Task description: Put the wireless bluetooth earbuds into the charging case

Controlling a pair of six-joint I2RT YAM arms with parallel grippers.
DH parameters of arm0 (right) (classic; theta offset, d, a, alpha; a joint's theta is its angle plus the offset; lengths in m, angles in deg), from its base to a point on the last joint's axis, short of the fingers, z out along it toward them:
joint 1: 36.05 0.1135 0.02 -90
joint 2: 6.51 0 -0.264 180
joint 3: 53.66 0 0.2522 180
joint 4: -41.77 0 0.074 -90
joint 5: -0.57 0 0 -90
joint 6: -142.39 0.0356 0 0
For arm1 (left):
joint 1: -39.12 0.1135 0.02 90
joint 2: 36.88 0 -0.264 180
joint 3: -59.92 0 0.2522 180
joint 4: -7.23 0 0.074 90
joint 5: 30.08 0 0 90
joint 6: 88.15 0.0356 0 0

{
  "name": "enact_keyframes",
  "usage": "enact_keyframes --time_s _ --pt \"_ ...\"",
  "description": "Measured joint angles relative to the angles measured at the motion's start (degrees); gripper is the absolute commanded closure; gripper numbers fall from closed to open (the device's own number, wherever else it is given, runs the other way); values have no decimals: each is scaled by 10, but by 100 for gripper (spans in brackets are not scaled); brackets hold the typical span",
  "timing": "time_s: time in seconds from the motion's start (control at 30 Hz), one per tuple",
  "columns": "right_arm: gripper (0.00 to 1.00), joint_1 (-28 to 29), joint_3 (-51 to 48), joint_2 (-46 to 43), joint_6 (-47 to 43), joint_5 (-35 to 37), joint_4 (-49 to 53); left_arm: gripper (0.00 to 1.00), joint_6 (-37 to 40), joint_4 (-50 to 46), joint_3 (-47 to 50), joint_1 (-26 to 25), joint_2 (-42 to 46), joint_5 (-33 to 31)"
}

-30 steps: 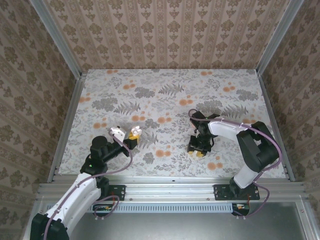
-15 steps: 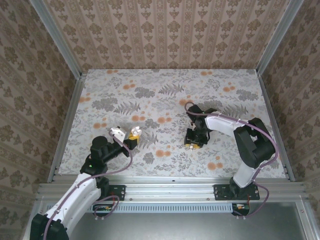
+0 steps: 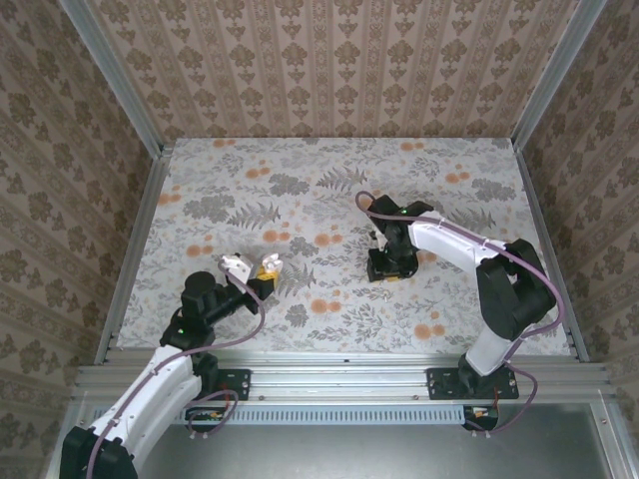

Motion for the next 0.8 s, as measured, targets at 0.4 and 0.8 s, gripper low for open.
enact_keyframes --time_s 0.4,0.8 --pt "61 2 10 54 -22 17 28 100 0 -7 0 -2 0 -2" --pt "61 8 9 89 -19 18 26 100 0 -10 -10 -2 0 -4"
